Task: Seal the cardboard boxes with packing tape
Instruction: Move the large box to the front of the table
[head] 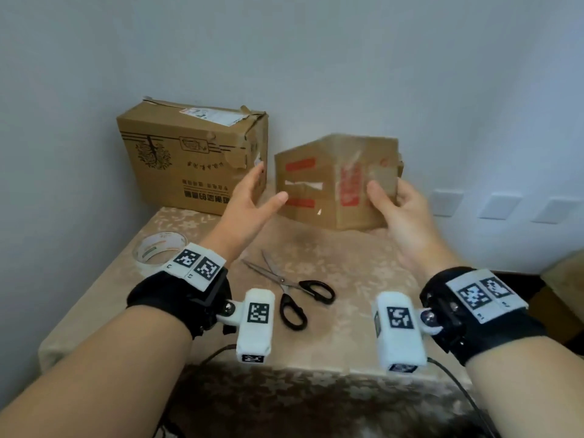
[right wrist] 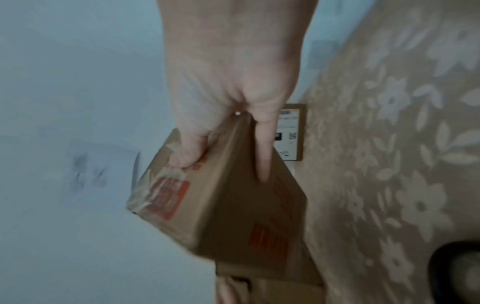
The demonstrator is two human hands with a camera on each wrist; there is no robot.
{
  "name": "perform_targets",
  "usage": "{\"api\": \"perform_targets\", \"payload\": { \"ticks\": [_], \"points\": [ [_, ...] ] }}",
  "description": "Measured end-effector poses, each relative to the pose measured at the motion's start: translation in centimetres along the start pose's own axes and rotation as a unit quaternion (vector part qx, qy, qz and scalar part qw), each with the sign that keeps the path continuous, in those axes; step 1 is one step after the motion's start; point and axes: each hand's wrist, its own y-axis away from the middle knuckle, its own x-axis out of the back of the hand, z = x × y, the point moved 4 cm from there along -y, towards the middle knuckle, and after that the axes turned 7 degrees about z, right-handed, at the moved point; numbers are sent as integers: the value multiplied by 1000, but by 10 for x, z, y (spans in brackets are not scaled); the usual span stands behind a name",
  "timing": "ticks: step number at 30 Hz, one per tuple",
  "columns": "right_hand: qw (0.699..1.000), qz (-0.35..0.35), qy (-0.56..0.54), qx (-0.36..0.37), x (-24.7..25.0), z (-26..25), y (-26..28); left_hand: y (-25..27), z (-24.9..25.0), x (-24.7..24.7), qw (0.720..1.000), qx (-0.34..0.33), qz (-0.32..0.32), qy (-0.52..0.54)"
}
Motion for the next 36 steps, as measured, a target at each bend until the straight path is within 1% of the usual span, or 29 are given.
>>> {"api": "perform_targets", "payload": {
  "ticks": [2, 4, 5, 6, 8, 9, 10, 12, 13, 14, 16, 19, 21, 23, 25, 28, 29, 30, 33, 34, 36],
  "points": [
    [990, -8, -108, -88, 14, 10, -2, -2, -7, -10, 999, 53, 9, -6],
    [982, 20, -127, -141, 28, 23, -8, -2, -13, -24, 993, 115, -8, 14],
    [980, 52, -112, -158, 34, 28, -11, -2, -15, -31, 991, 128, -20, 30],
    [977, 98, -86, -169, 44, 36, -17, -2, -15, -38, 991, 126, -20, 36],
    [970, 174, 7, -168, 62, 46, -26, -3, -14, -47, 994, 108, -3, 29],
    [969, 178, 37, -165, 66, 49, -29, -5, -15, -52, 995, 101, 5, 24],
    [972, 160, 46, -168, 68, 53, -32, -6, -14, -57, 995, 92, 10, 20],
    [978, 98, 23, -184, 64, 61, -35, -10, -14, -66, 997, 75, 13, 12],
    [979, 81, 17, -189, 63, 66, -37, -11, -15, -70, 998, 66, 4, 8],
    [978, 80, 27, -188, 62, 70, -40, -13, -17, -74, 998, 56, -10, 3],
    [975, 116, 86, -169, 66, 78, -47, -17, -23, -79, 999, 47, -21, -13],
    [961, 187, 161, -126, 69, 81, -56, -30, -23, -84, 998, 33, 5, -56],
    [956, 208, 178, -103, 68, 80, -63, -44, -15, -88, 995, 7, 12, -100],
    [959, 199, 183, -84, 64, 82, -72, -60, -9, -89, 984, -19, 15, -178],
    [962, 178, 191, -79, 57, 86, -79, -75, -13, -89, 969, -17, 10, -248],
    [967, 139, 185, -103, 50, 97, -84, -89, -27, -88, 957, 4, -3, -289],
    [966, 139, 192, -100, 49, 98, -85, -92, -30, -88, 956, 5, -7, -293],
    [961, 151, 215, -86, 48, 96, -86, -93, -33, -88, 956, 7, -10, -293],
    [924, 223, 310, -3, 41, 73, -81, -91, -33, -85, 964, 14, -14, -267],
    [917, 233, 323, 33, 34, 63, -77, -89, -31, -82, 964, 15, -12, -267],
    [907, 226, 339, 112, 13, 44, -68, -85, -25, -71, 962, 8, -6, -274]
  ]
}}
